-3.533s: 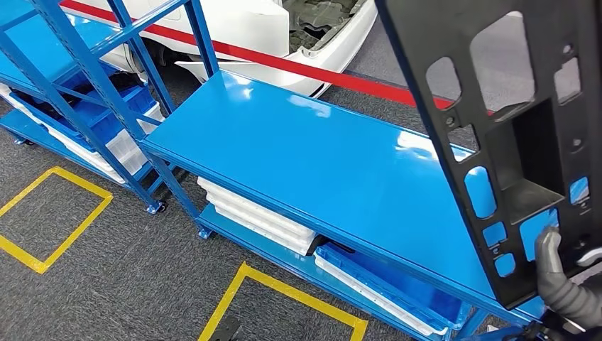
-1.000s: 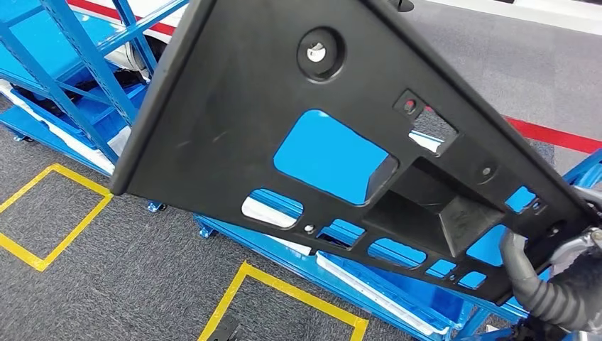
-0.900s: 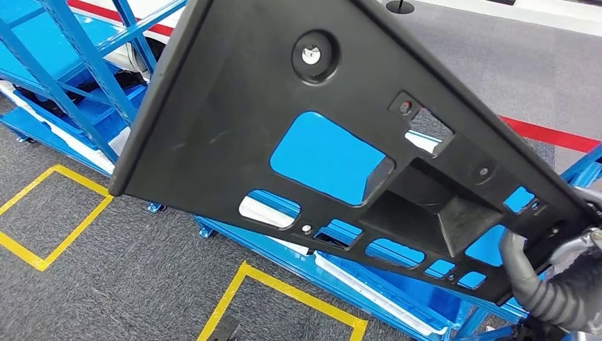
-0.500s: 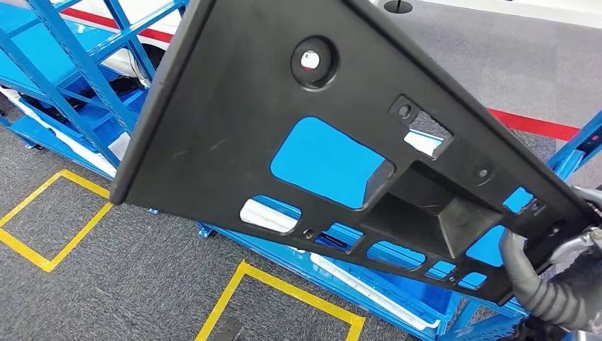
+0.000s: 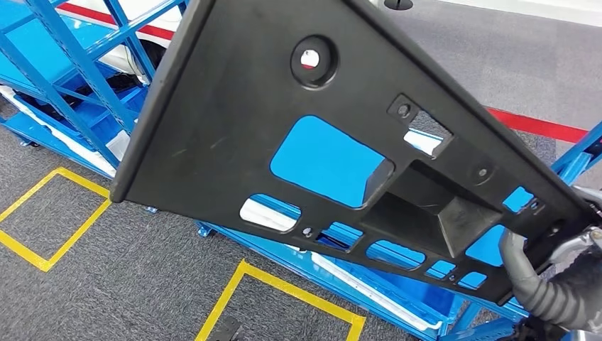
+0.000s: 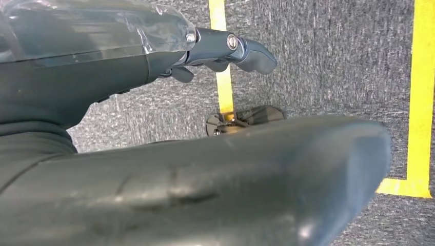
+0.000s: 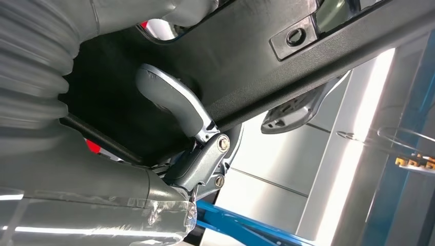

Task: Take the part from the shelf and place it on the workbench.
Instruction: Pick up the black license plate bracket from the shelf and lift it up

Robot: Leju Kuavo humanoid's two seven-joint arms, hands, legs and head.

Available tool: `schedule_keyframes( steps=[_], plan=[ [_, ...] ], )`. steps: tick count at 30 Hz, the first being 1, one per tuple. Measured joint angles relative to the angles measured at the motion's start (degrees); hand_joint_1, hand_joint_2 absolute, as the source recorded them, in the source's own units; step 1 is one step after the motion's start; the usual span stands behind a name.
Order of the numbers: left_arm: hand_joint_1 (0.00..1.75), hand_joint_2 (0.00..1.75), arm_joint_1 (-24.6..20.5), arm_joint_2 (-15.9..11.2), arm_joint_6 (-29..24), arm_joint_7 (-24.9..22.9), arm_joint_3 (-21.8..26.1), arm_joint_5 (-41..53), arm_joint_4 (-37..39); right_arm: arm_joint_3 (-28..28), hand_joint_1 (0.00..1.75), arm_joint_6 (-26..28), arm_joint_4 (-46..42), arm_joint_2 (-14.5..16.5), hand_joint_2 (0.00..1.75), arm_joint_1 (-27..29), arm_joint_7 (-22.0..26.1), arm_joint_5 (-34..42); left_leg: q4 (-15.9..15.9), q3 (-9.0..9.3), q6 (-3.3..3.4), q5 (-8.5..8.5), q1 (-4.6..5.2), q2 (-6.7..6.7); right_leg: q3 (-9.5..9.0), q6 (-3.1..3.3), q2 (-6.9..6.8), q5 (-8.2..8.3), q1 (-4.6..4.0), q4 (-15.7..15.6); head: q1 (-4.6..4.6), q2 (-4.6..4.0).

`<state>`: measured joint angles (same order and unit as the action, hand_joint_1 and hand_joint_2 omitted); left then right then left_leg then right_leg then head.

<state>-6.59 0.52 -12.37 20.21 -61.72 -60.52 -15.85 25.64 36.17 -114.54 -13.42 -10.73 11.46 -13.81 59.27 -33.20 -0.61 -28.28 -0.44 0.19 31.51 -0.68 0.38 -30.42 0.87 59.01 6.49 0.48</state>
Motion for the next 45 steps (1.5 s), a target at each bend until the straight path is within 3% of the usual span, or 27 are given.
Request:
schedule_keyframes(
  steps=[6, 8, 9, 11, 12, 13, 14, 17, 19, 22, 23, 25, 27, 28, 29, 30, 32, 34, 37, 38, 40, 42, 43, 44, 45],
  plan=[
    [0.00, 0.00, 0.0, 0.0, 0.4, -0.1, 0.0, -0.3, 0.1, 0.0, 1.75, 0.0, -0.1, 0.0, 1.75, 0.0, 0.0, -0.1, 0.0, 0.07, 0.91, -0.13, 0.04, -0.03, -0.40, -0.95, 0.00, -0.07, 0.16, -0.3, 0.01, 0.00],
    [0.00, 0.00, 0.0, 0.0, 0.4, -0.1, 0.0, -0.3, 0.1, 0.0, 1.75, 0.0, -0.3, -0.1, 1.75, 0.0, 0.0, -0.1, -1.4, 0.86, 1.37, 0.62, -0.29, -0.28, -0.28, -1.30, -0.04, -1.18, 0.09, 0.7, -0.15, 0.00],
    [0.00, 0.00, -0.1, 0.0, 0.4, -0.1, 0.0, -0.3, 0.1, 0.0, 1.75, 0.0, -0.3, -0.1, 1.75, 0.0, 0.0, -0.1, -2.0, 1.22, 1.58, 1.00, -0.49, -0.42, 0.51, -1.46, -0.07, -2.63, 0.06, 2.8, -0.26, 0.00],
    [0.00, 0.00, -0.1, 0.0, 0.4, -0.1, 0.0, -0.3, 0.1, 0.0, 1.75, 0.1, -0.4, -0.2, 1.75, 0.0, 0.0, -0.1, -2.3, 1.31, 1.76, 1.14, -0.46, -0.54, 3.69, -1.82, -0.10, -6.23, 0.22, 9.5, -0.48, 0.00],
    [0.00, 0.00, -0.1, 0.0, 0.4, -0.1, 0.0, -0.3, 0.1, 0.0, 1.75, 0.1, -0.4, -0.3, 1.75, 0.2, 0.0, -0.2, -2.2, 1.21, 1.74, 1.12, -0.46, -0.55, 5.25, -2.07, -0.11, -7.26, 0.34, 12.6, -0.50, 0.00],
    [0.00, 0.00, -0.1, 0.0, 0.5, -0.1, 0.0, -0.3, 0.1, 0.0, 1.75, 0.1, -0.4, -0.3, 1.75, 0.3, -0.1, -0.2, -2.0, 1.11, 1.70, 1.08, -0.47, -0.55, 6.14, -2.31, -0.11, -7.21, 0.51, 14.3, -0.54, 0.00],
    [0.00, 0.00, -0.1, 0.0, 0.5, -0.2, 0.0, -0.3, 0.1, 0.0, 1.75, 0.1, -0.4, -0.3, 1.75, 0.3, -0.1, -0.2, -1.9, 1.03, 1.60, 1.00, -0.53, -0.54, 6.02, -2.53, -0.13, -5.98, 0.71, 13.7, -0.53, 0.00],
    [0.00, 0.00, -0.1, 0.0, 0.5, -0.2, 0.0, -0.4, 0.1, 0.0, 1.75, 0.1, -0.4, -0.4, 1.75, 0.4, -0.1, -0.2, -0.9, 0.73, 0.73, 0.44, -0.77, -0.42, 1.41, -3.15, -0.18, -0.36, 1.27, 3.8, -0.63, 0.00],
    [0.00, 0.00, -0.2, 0.0, 0.4, -0.3, 0.0, -0.5, 0.1, 0.0, 1.75, 0.1, -0.4, -0.4, 1.75, 0.4, -0.1, -0.2, -0.2, 0.37, -0.03, 0.31, -0.65, -0.24, 0.17, -2.67, 0.08, 0.59, 1.14, 0.7, -0.61, 0.00],
    [0.00, 0.00, -0.1, 0.0, 0.4, -0.3, 0.0, -0.5, 0.2, 0.0, 1.75, 0.1, -0.5, -0.4, 1.75, 0.4, -0.2, -0.1, 0.4, -0.16, -1.00, 0.31, -0.85, -0.02, 0.95, -0.95, 0.25, 0.99, 0.78, 0.7, -0.46, 0.00],
    [0.00, 0.00, -0.1, 0.0, 0.4, -0.2, 0.0, -0.6, 0.2, 0.0, 1.75, 0.1, -0.5, -0.4, 1.75, 0.4, -0.2, -0.1, 1.4, -0.61, -1.22, -0.68, -0.98, -0.03, 1.27, -0.37, 0.18, 1.28, 0.69, 0.7, -0.38, 0.00],
    [0.00, 0.00, -0.1, 0.0, 0.4, -0.2, 0.0, -0.6, 0.2, 0.0, 1.75, 0.0, -0.5, -0.4, 1.75, 0.4, -0.2, -0.1, 6.3, -2.46, -1.33, -4.80, -1.06, -0.05, 2.03, 0.61, -0.02, 1.90, 0.53, 0.6, -0.14, 0.00],
    [0.00, 0.00, -0.1, 0.0, 0.4, -0.2, 0.0, -0.6, 0.2, 0.0, 1.75, 0.0, -0.5, -0.4, 1.75, 0.4, -0.2, -0.1, 13.3, -4.74, -1.14, -8.96, -0.87, -0.05, 2.98, 1.15, -0.19, 2.55, 0.07, 0.6, 0.09, 0.00],
    [0.00, 0.00, -0.1, 0.0, 0.4, -0.2, 0.0, -0.6, 0.2, 0.0, 1.75, 0.0, -0.5, -0.4, 1.75, 0.4, -0.2, -0.1, 15.4, -5.02, -0.91, -9.75, -0.66, -0.05, 3.48, 1.29, -0.23, 2.91, -0.20, 0.6, 0.13, 0.00],
    [0.00, 0.00, -0.1, 0.0, 0.4, -0.2, 0.0, -0.6, 0.2, 0.0, 1.75, 0.0, -0.5, -0.4, 1.75, 0.4, -0.2, -0.1, 15.6, -4.34, -0.57, -9.49, -0.36, -0.04, 3.94, 1.36, -0.25, 3.27, -0.44, 0.6, 0.15, 0.00],
    [0.00, 0.00, -0.1, 0.0, 0.4, -0.2, 0.0, -0.6, 0.2, 0.0, 1.75, 0.0, -0.5, -0.4, 1.75, 0.4, -0.2, -0.1, 13.5, -2.52, -0.12, -8.26, 0.02, -0.03, 4.35, 1.40, -0.25, 3.62, -0.62, 0.7, 0.15, 0.00],
    [0.00, 0.00, -0.2, 0.0, 0.4, -0.2, 0.0, -0.6, 0.2, 0.0, 1.75, 0.0, -0.5, -0.4, 1.75, 0.4, -0.2, -0.1, 5.2, 2.89, 0.99, -5.49, 0.88, 0.01, 4.91, 1.35, -0.24, 4.26, -0.84, 0.7, 0.16, 0.00],
    [0.00, 0.00, -0.3, -0.1, 0.4, -0.2, 0.0, -0.6, 0.3, 0.0, 1.75, 0.0, -0.5, -0.4, 1.75, 0.4, -0.2, -0.1, -0.6, 6.08, 1.58, -4.25, 1.57, 0.05, 5.16, 0.99, -0.32, 4.97, -0.78, 0.6, 0.19, 0.00],
    [0.00, 0.00, -0.4, -0.1, 0.4, -0.2, 0.0, -0.6, 0.3, 0.0, 1.75, 0.0, -0.5, -0.4, 1.75, 0.4, -0.2, -0.1, -2.2, 5.98, 2.09, -3.12, 1.79, -0.14, 5.31, -0.07, -0.42, 5.93, -0.54, 0.4, 0.20, 0.00],
    [0.00, 0.00, -0.4, -0.1, 0.4, -0.2, 0.0, -0.6, 0.3, 0.0, 1.75, 0.0, -0.5, -0.4, 1.75, 0.3, -0.2, -0.1, -2.6, 5.71, 2.43, -2.44, 1.64, -0.32, 5.59, -0.38, -0.39, 5.22, -0.57, 0.9, 0.15, 0.00],
    [0.00, 0.00, -0.4, -0.1, 0.4, -0.2, 0.0, -0.7, 0.3, 0.0, 1.75, 0.0, -0.5, -0.5, 1.75, 0.3, -0.2, -0.1, -3.2, 4.60, 3.03, -0.95, 1.32, -0.68, 6.97, -0.80, -0.34, 0.91, -0.57, 4.8, -0.10, 0.00],
    [0.00, 0.00, -0.4, -0.1, 0.4, -0.2, 0.1, -0.7, 0.3, 0.0, 1.75, 0.0, -0.4, -0.4, 1.75, 0.3, -0.2, -0.1, -3.1, 2.87, 3.24, 0.22, 1.39, -0.74, 8.75, -1.22, -0.33, -4.16, -0.35, 11.8, -0.24, 0.00],
    [0.00, 0.00, -0.4, -0.1, 0.4, -0.2, 0.1, -0.7, 0.3, 0.0, 1.75, 0.0, -0.4, -0.4, 1.75, 0.4, -0.2, -0.1, -2.9, 1.97, 3.18, 0.77, 1.39, -0.77, 9.07, -1.44, -0.34, -5.11, -0.20, 14.6, -0.25, 0.00],
    [0.00, 0.00, -0.4, -0.1, 0.4, -0.2, 0.1, -0.7, 0.3, 0.0, 1.75, 0.0, -0.4, -0.4, 1.75, 0.4, -0.2, -0.1, -2.7, 1.04, 3.07, 1.29, 1.34, -0.79, 8.68, -1.65, -0.35, -4.80, -0.05, 15.9, -0.25, 0.00],
    [0.00, 0.00, -0.4, -0.1, 0.4, -0.2, 0.1, -0.7, 0.3, 0.0, 1.75, 0.0, -0.4, -0.4, 1.75, 0.4, -0.2, -0.1, -2.4, 0.11, 2.90, 1.73, 1.24, -0.80, 7.31, -1.84, -0.36, -3.42, 0.11, 15.2, -0.25, 0.00]
  ],
)
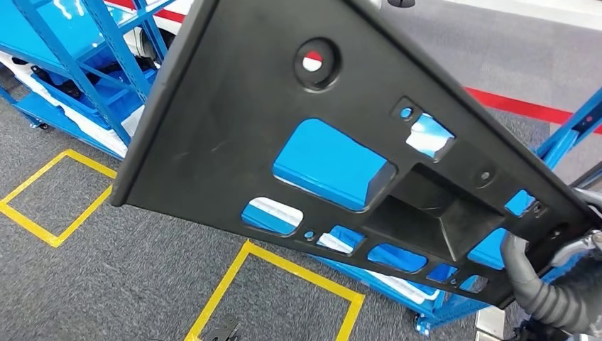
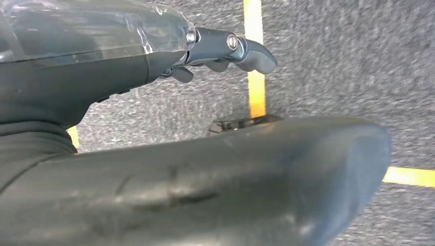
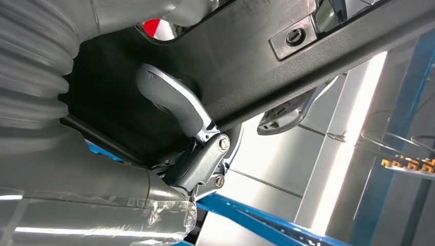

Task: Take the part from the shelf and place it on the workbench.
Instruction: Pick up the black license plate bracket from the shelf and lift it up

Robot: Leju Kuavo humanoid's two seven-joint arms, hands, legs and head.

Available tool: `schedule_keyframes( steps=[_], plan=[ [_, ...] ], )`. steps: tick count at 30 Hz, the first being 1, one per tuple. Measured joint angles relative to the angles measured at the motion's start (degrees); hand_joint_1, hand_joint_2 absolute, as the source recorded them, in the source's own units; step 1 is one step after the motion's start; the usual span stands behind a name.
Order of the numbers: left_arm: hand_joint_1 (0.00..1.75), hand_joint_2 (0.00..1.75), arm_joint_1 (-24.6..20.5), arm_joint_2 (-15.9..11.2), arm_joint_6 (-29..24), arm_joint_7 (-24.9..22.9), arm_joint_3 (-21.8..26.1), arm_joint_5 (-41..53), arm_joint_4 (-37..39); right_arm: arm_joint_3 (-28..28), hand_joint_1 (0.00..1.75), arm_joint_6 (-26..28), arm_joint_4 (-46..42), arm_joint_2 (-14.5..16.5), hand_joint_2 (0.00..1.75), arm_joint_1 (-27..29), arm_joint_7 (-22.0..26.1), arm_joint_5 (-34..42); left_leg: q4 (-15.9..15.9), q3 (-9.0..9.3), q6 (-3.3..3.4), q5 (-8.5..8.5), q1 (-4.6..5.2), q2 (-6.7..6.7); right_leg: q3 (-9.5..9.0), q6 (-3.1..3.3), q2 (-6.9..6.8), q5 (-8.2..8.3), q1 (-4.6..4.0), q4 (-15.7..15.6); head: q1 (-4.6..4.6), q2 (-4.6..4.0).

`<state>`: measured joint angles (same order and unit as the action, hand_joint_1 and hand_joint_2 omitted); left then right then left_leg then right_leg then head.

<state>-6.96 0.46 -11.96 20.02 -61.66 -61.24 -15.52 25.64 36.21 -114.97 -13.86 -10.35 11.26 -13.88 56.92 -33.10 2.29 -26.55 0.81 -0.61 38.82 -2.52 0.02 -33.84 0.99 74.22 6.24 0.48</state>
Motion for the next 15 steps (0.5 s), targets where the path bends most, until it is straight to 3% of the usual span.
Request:
schedule_keyframes(
  steps=[2, 4, 5, 8, 10, 12, 13, 14, 15],
  plan=[
    [0.00, 0.00, 0.0, 0.0, 0.0, 0.0, 0.0, 0.0, 0.0, 0.0, 1.75, 0.0, 0.0, 0.0, 1.75, -0.1, 0.0, 0.0, 1.0, -1.79, -0.44, 0.62, -0.20, 0.01, -5.30, -0.39, -0.04, 2.46, 0.39, -6.8, -0.01, 0.00],
    [0.00, 0.00, 0.0, 0.0, 0.0, 0.1, 0.0, 0.0, 0.0, 0.0, 1.75, 0.0, 0.0, 0.0, 1.75, -0.1, 0.0, 0.0, 2.1, -3.08, -1.00, 1.05, -0.25, 0.05, -9.97, -0.21, 0.06, 2.18, 0.31, -14.1, 0.04, 0.00],
    [0.00, 0.00, 0.0, 0.0, 0.0, 0.2, 0.0, 0.0, 0.0, 0.0, 1.75, 0.0, 0.0, 0.0, 1.75, -0.2, 0.0, 0.0, 2.4, -3.42, -1.35, 1.30, -0.26, 0.06, -10.87, 0.24, 0.14, 1.56, 0.12, -15.9, 0.06, 0.00],
    [0.00, 0.00, 0.1, 0.0, -0.2, 0.5, 0.0, 0.1, 0.0, 0.0, 1.75, -0.1, 0.0, 0.0, 1.75, -0.3, 0.0, 0.0, 2.8, -3.94, -2.55, 1.49, -0.54, 0.18, -10.50, 2.37, 0.06, 2.22, -0.11, -16.9, 0.10, 0.00],
    [0.00, 0.00, 0.1, 0.0, -0.4, 0.6, 0.0, 0.1, 0.0, 0.0, 1.75, -0.2, 0.0, 0.0, 1.75, -0.5, 0.0, 0.0, 6.4, -5.32, -3.22, -1.83, -0.81, 0.30, -9.77, 3.49, -0.13, 3.18, -0.02, -17.1, 0.17, 0.00],
    [0.00, 0.00, 0.1, 0.0, -0.5, 0.6, 0.0, 0.1, 0.0, 0.0, 1.75, -0.3, 0.0, 0.0, 1.75, -0.5, 0.0, 0.0, 13.4, -7.61, -3.72, -6.66, -1.06, 0.31, -8.77, 3.87, -0.18, 3.95, -0.10, -17.1, 0.31, 0.00],
    [0.00, 0.00, 0.2, 0.0, -0.5, 0.6, 0.0, 0.1, 0.0, 0.0, 1.75, -0.3, 0.0, 0.0, 1.75, -0.5, 0.0, 0.0, 16.5, -8.36, -3.87, -7.97, -1.17, 0.31, -8.27, 3.83, -0.19, 4.29, -0.14, -17.0, 0.32, 0.00],
    [0.00, 0.00, 0.2, 0.0, -0.5, 0.6, 0.0, 0.1, 0.0, 0.0, 1.75, -0.4, 0.0, 0.0, 1.75, -0.5, 0.0, 0.0, 18.0, -8.30, -3.95, -8.23, -1.26, 0.31, -7.80, 3.75, -0.19, 4.58, -0.15, -16.9, 0.33, 0.00],
    [0.00, 0.00, 0.2, 0.0, -0.5, 0.6, 0.0, 0.1, 0.0, 0.0, 1.75, -0.4, 0.0, 0.0, 1.75, -0.5, 0.0, 0.0, 17.3, -7.16, -3.94, -7.49, -1.34, 0.31, -7.38, 3.62, -0.18, 4.82, -0.14, -16.8, 0.35, 0.00]
  ],
)
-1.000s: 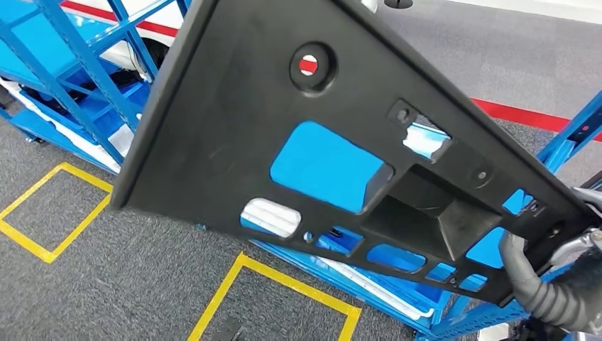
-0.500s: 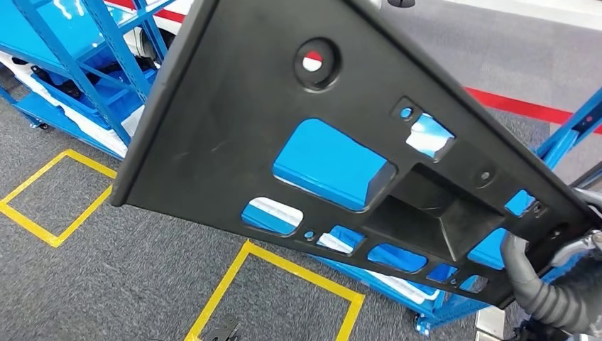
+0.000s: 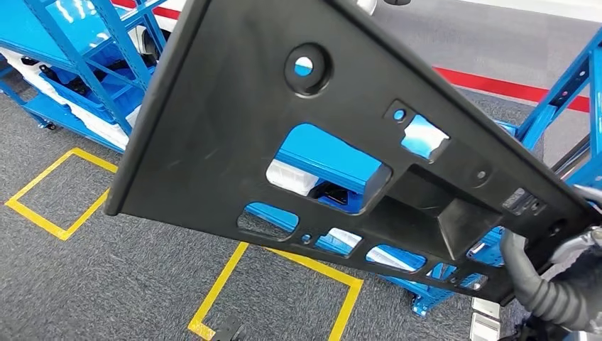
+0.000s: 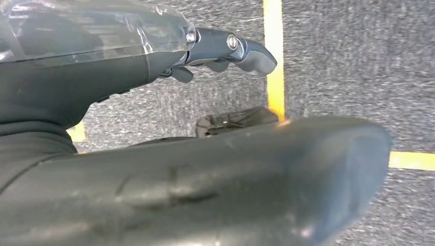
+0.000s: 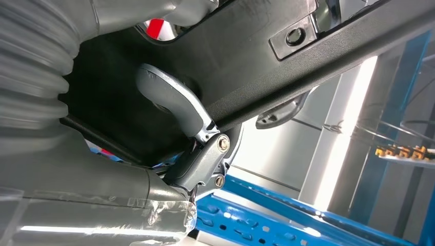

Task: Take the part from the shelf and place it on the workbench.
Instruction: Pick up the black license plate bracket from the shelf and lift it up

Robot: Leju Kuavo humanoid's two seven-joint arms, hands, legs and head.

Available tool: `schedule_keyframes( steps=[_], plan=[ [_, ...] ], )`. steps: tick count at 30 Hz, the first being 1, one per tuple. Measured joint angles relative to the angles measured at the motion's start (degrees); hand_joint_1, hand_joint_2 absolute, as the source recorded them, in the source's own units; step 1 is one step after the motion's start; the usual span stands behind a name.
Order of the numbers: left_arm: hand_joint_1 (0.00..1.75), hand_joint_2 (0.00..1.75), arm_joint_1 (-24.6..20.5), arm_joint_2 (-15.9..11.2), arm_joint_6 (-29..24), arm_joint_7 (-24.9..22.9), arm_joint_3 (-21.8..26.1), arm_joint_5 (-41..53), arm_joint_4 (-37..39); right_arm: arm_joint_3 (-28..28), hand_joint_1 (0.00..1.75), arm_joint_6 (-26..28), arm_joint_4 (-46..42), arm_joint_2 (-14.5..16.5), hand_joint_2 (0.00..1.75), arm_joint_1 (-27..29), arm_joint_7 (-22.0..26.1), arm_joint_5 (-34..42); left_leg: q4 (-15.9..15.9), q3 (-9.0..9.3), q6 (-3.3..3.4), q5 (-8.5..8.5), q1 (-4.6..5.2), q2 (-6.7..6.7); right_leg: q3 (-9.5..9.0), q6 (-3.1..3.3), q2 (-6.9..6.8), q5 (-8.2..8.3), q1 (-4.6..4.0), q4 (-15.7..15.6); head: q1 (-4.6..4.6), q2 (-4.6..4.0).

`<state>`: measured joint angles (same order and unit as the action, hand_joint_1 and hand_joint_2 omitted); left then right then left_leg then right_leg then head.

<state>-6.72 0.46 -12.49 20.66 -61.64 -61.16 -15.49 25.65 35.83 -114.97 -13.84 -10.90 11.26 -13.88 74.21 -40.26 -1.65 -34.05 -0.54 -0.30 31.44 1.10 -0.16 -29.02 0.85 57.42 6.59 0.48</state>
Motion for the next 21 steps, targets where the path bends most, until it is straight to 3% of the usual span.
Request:
schedule_keyframes(
  steps=[3, 5, 7, 9, 10, 12, 14, 15, 16, 18, 19, 21],
  plan=[
    [0.00, 0.00, 0.0, 0.0, 0.0, 0.0, 0.0, 0.0, 0.0, 0.0, 1.75, 0.0, 0.0, 0.0, 1.75, 0.0, 0.0, 0.0, -11.1, 7.49, 0.36, 3.64, -0.08, 0.08, 0.70, -0.51, 0.03, 0.36, 0.03, 0.4, 0.02, 0.00],
    [0.00, 0.00, 0.1, 0.0, 0.0, 0.1, 0.1, 0.0, 0.0, 0.0, 1.75, 0.0, 0.0, 0.0, 1.75, -0.1, 0.0, 0.0, -15.5, 9.78, 0.85, 4.30, 0.17, 0.17, 0.85, -1.14, 0.04, 0.65, -0.04, 0.5, 0.02, 0.00],
    [0.00, 0.00, 0.1, 0.0, 0.0, 0.1, 0.1, 0.0, 0.0, 0.0, 1.75, 0.0, 0.0, 0.0, 1.75, -0.1, 0.0, 0.0, -16.0, 9.59, 1.49, 4.54, 0.31, 0.16, 0.97, -1.93, 0.06, 0.99, -0.05, 0.4, -0.01, 0.00],
    [0.00, 0.00, 0.1, 0.0, 0.0, 0.2, 0.2, 0.0, 0.0, 0.1, 1.75, 0.0, 0.0, 0.0, 1.75, -0.1, 0.0, 0.0, -16.6, 9.46, 2.34, 5.02, 0.16, -0.01, 1.57, -2.49, 0.10, -0.03, 0.02, 1.6, -0.11, 0.00],
    [0.00, 0.00, 0.0, 0.0, -0.1, 0.2, 0.2, 0.0, 0.0, 0.1, 1.75, 0.0, 0.0, 0.0, 1.75, -0.2, 0.0, 0.0, -16.9, 9.36, 2.77, 5.31, 0.09, -0.09, 2.50, -2.67, 0.11, -1.52, 0.04, 3.7, -0.20, 0.00],
    [0.00, 0.00, 0.1, 0.1, -0.1, 0.2, 0.3, -0.1, 0.0, 0.1, 1.75, 0.0, 0.0, 0.0, 1.75, -0.2, 0.0, 0.0, -16.9, 8.93, 3.31, 5.64, 0.29, -0.16, 5.70, -2.91, 0.12, -5.45, 0.08, 11.0, -0.37, 0.00],
    [0.00, 0.00, 0.1, 0.1, -0.1, 0.2, 0.3, -0.1, 0.0, 0.1, 1.75, 0.0, 0.0, 0.0, 1.75, -0.1, 0.0, 0.0, -16.6, 8.46, 3.49, 5.77, 0.54, -0.16, 8.09, -3.00, 0.12, -7.25, 0.07, 16.6, -0.37, 0.00],
    [0.00, 0.00, 0.1, 0.1, -0.1, 0.2, 0.3, -0.1, 0.0, 0.1, 1.75, 0.0, 0.0, 0.0, 1.75, -0.1, 0.0, 0.0, -16.5, 8.30, 3.51, 5.79, 0.63, -0.15, 7.89, -2.92, 0.12, -6.55, 0.05, 16.5, -0.37, 0.00],
    [0.00, 0.00, 0.1, 0.1, -0.1, 0.2, 0.3, -0.1, 0.0, 0.1, 1.75, 0.0, 0.1, 0.0, 1.75, -0.1, 0.0, 0.0, -16.3, 8.22, 3.50, 5.77, 0.69, -0.13, 6.59, -2.72, 0.11, -4.89, 0.00, 14.2, -0.37, 0.00],
    [0.00, 0.00, 0.1, 0.1, -0.1, 0.2, 0.3, -0.1, 0.0, 0.1, 1.75, 0.0, 0.1, 0.0, 1.75, -0.1, 0.0, 0.0, -16.0, 8.10, 3.37, 5.67, 0.84, -0.11, 2.67, -2.13, 0.05, -1.18, -0.24, 6.5, -0.39, 0.00],
    [0.00, 0.00, 0.1, 0.1, 0.0, 0.2, 0.3, -0.2, 0.0, 0.1, 1.75, 0.0, 0.1, 0.0, 1.75, -0.2, 0.1, 0.0, -15.8, 7.91, 3.18, 5.71, 0.90, -0.10, 1.25, -1.94, 0.03, -0.12, -0.40, 3.3, -0.38, 0.00],
    [0.00, 0.00, 0.2, 0.2, 0.1, 0.2, 0.3, -0.4, 0.0, 0.1, 1.75, 0.1, 0.1, 0.0, 1.75, -0.2, 0.2, 0.1, -15.5, 7.41, 2.68, 5.94, 0.96, -0.14, 0.56, -1.85, 0.05, 0.18, -0.69, 1.1, -0.34, 0.00]
  ],
)
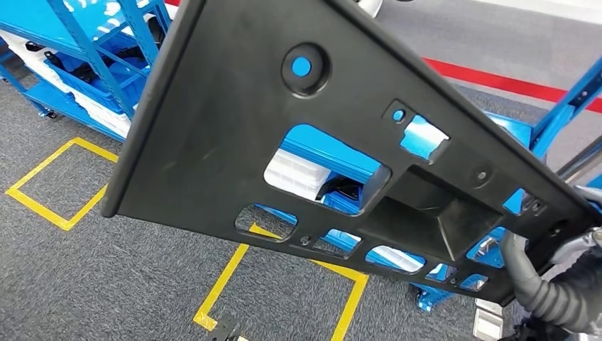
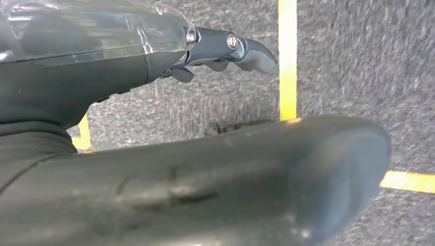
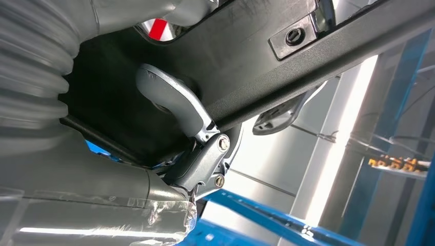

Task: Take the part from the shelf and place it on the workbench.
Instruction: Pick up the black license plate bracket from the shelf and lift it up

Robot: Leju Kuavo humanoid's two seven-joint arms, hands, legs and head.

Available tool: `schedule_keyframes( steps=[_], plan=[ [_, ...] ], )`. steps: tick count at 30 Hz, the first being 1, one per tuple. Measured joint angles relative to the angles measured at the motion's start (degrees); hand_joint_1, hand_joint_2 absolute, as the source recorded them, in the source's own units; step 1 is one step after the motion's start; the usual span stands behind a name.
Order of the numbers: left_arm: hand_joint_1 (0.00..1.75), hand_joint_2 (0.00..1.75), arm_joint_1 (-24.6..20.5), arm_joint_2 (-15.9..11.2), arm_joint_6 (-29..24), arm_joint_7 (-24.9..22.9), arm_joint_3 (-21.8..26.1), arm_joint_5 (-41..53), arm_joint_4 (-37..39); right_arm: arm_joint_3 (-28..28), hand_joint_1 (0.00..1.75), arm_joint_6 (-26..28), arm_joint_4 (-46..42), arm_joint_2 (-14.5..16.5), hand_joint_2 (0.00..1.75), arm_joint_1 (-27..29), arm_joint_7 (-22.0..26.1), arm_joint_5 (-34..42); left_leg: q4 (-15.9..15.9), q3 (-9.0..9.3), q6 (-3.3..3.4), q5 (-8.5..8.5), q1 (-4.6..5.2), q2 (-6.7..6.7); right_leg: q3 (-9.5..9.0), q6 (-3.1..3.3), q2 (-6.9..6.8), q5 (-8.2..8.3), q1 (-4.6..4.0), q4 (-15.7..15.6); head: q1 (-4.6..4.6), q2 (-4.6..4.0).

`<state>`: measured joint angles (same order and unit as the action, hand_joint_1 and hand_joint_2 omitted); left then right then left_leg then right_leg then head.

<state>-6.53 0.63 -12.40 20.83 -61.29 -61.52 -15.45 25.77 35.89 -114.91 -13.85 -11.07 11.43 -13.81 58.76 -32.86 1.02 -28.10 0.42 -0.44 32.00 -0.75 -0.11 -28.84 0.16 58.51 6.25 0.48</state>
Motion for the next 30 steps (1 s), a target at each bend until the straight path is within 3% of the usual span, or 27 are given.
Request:
schedule_keyframes(
  steps=[2, 3, 5, 7, 8, 9, 10, 12, 14, 17, 18, 20, 22, 23, 24, 25, 27, 29, 30],
  plan=[
    [0.00, 0.00, 0.1, 0.0, 0.1, -0.1, 0.0, -0.3, 0.0, 0.0, 1.75, 0.0, 0.0, 0.0, 1.75, 0.0, 0.0, 0.1, 0.3, -0.27, -0.56, 0.00, -0.01, 0.03, 0.21, 0.31, -0.02, 0.48, 0.18, -0.5, 0.01, 0.00],
    [0.00, 0.00, 0.1, 0.0, 0.1, -0.1, 0.0, -0.4, 0.0, 0.0, 1.75, 0.0, 0.0, 0.0, 1.75, 0.0, 0.1, 0.1, 1.0, -0.49, -0.87, -0.79, 0.00, 0.09, 0.28, 0.59, -0.09, 0.81, 0.36, -0.8, 0.08, 0.00],
    [0.00, 0.00, 0.2, 0.0, 0.2, -0.2, 0.0, -0.4, 0.0, 0.0, 1.75, 0.0, 0.0, 0.0, 1.75, 0.0, 0.1, 0.1, 5.4, -1.92, -1.51, -4.44, -0.18, 0.21, 0.61, 1.14, -0.33, 1.44, 0.64, -1.2, 0.39, 0.00],
    [0.00, 0.00, 0.2, 0.0, 0.3, -0.3, 0.1, -0.4, 0.0, 0.0, 1.75, 0.0, 0.0, 0.0, 1.75, 0.0, 0.2, 0.2, 12.3, -4.11, -2.09, -8.55, -0.57, 0.20, 1.36, 1.35, -0.47, 1.84, 0.64, -1.0, 0.65, 0.00],
    [0.00, 0.00, 0.2, 0.0, 0.3, -0.3, 0.1, -0.4, 0.0, 0.0, 1.75, 0.0, 0.0, 0.0, 1.75, 0.0, 0.2, 0.2, 14.6, -4.61, -2.29, -9.57, -0.78, 0.20, 1.81, 1.32, -0.53, 2.04, 0.65, -0.9, 0.66, 0.00],
    [0.00, 0.00, 0.2, 0.0, 0.3, -0.3, 0.1, -0.4, 0.0, 0.0, 1.75, 0.0, 0.0, 0.0, 1.75, 0.0, 0.2, 0.2, 15.0, -4.22, -2.44, -9.52, -0.99, 0.20, 2.29, 1.26, -0.55, 2.24, 0.71, -0.6, 0.67, 0.00],
    [0.00, 0.00, 0.2, 0.0, 0.3, -0.3, 0.1, -0.4, 0.0, 0.0, 1.75, 0.0, 0.0, 0.0, 1.75, 0.1, 0.2, 0.2, 13.2, -2.75, -2.56, -8.48, -1.20, 0.20, 2.74, 1.12, -0.54, 2.43, 0.82, -0.4, 0.69, 0.00],
    [0.00, 0.00, 0.2, 0.0, 0.4, -0.4, 0.1, -0.3, 0.0, 0.0, 1.75, 0.0, 0.0, 0.0, 1.75, 0.1, 0.2, 0.2, 5.4, 1.96, -2.85, -5.54, -1.57, 0.38, 3.46, 0.68, -0.48, 2.79, 0.97, 0.1, 0.74, 0.00],
    [0.00, 0.00, 0.1, 0.1, 0.4, -0.4, 0.1, -0.2, 0.0, 0.0, 1.75, 0.0, 0.0, 0.0, 1.75, 0.1, 0.3, 0.2, 0.3, 4.42, -2.65, -3.99, -1.52, 0.83, 3.98, -0.02, -0.38, 3.25, 0.92, 0.6, 0.86, 0.00],
    [0.00, 0.00, 0.1, 0.1, 0.3, -0.4, 0.1, 0.0, 0.0, 0.0, 1.75, 0.0, 0.0, 0.0, 1.75, 0.2, 0.4, 0.2, 0.0, 3.65, -1.35, -3.11, -1.19, 0.94, 4.42, -1.52, -0.29, 4.06, 0.99, 0.7, 0.90, 0.00],
    [0.00, 0.00, 0.1, 0.1, 0.3, -0.5, 0.1, 0.1, 0.0, 0.0, 1.75, 0.0, 0.0, 0.0, 1.75, 0.3, 0.4, 0.2, -0.1, 3.28, -0.81, -2.63, -1.18, 0.81, 4.66, -1.87, -0.26, 3.62, 1.08, 0.9, 0.85, 0.00],
    [0.00, 0.00, -0.1, 0.1, 0.3, -0.5, 0.1, 0.2, 0.0, -0.1, 1.75, 0.1, 0.0, 0.0, 1.75, 0.3, 0.4, 0.2, -0.3, 2.05, 0.28, -1.49, -1.12, 0.50, 5.95, -2.09, -0.22, -0.44, 1.21, 4.6, 0.46, 0.00],
    [0.00, 0.00, -0.1, 0.1, 0.2, -0.5, 0.1, 0.2, 0.0, -0.1, 1.75, 0.1, 0.0, 0.0, 1.75, 0.4, 0.5, 0.2, -0.3, 0.51, 0.85, -0.56, -0.70, 0.35, 7.82, -1.97, -0.19, -5.82, 1.09, 11.9, 0.09, 0.00],
    [0.00, 0.00, -0.1, 0.1, 0.2, -0.5, 0.1, 0.2, 0.0, -0.1, 1.75, 0.1, 0.0, 0.0, 1.75, 0.5, 0.5, 0.2, -0.3, -0.21, 0.99, -0.13, -0.47, 0.27, 8.37, -1.88, -0.18, -6.96, 0.98, 15.2, 0.02, 0.00],
    [0.00, 0.00, -0.1, 0.1, 0.1, -0.5, 0.1, 0.3, 0.0, -0.1, 1.75, 0.1, 0.0, 0.0, 1.75, 0.5, 0.5, 0.2, -0.3, -0.88, 1.07, 0.27, -0.25, 0.20, 8.24, -1.68, -0.18, -6.68, 0.83, 17.0, 0.00, 0.00],
    [0.00, 0.00, -0.1, 0.1, -0.1, -0.5, 0.1, 0.4, 0.0, -0.1, 1.75, 0.0, 0.0, 0.0, 1.75, 0.6, 0.5, 0.2, -0.3, -1.46, 1.13, 0.71, -0.04, 0.13, 7.18, -1.36, -0.17, -5.28, 0.64, 16.7, 0.00, 0.00],
    [0.00, 0.00, -0.1, 0.1, -0.3, -0.5, 0.1, 0.5, 0.0, -0.1, 1.75, 0.0, 0.0, 0.0, 1.75, 0.6, 0.5, 0.2, -0.3, -2.22, 1.15, 1.43, 0.23, 0.06, 2.32, -0.23, -0.16, -2.13, 0.03, 10.4, 0.02, 0.00],
    [0.00, 0.00, -0.1, 0.2, -0.3, -0.5, 0.1, 0.5, 0.0, -0.1, 1.75, 0.0, 0.0, 0.0, 1.75, 0.6, 0.5, 0.2, -0.2, -2.54, 0.89, 2.00, 0.34, 0.05, -2.88, 0.78, -0.21, -1.74, -0.61, 2.1, 0.05, 0.00],
    [0.00, 0.00, -0.1, 0.3, -0.3, -0.5, 0.1, 0.6, 0.0, -0.1, 1.75, 0.0, 0.0, 0.0, 1.75, 0.6, 0.5, 0.2, -0.2, -2.60, 0.63, 2.30, 0.26, 0.02, -4.22, 1.04, -0.23, -2.10, -0.86, -0.3, 0.04, 0.00]
  ],
)
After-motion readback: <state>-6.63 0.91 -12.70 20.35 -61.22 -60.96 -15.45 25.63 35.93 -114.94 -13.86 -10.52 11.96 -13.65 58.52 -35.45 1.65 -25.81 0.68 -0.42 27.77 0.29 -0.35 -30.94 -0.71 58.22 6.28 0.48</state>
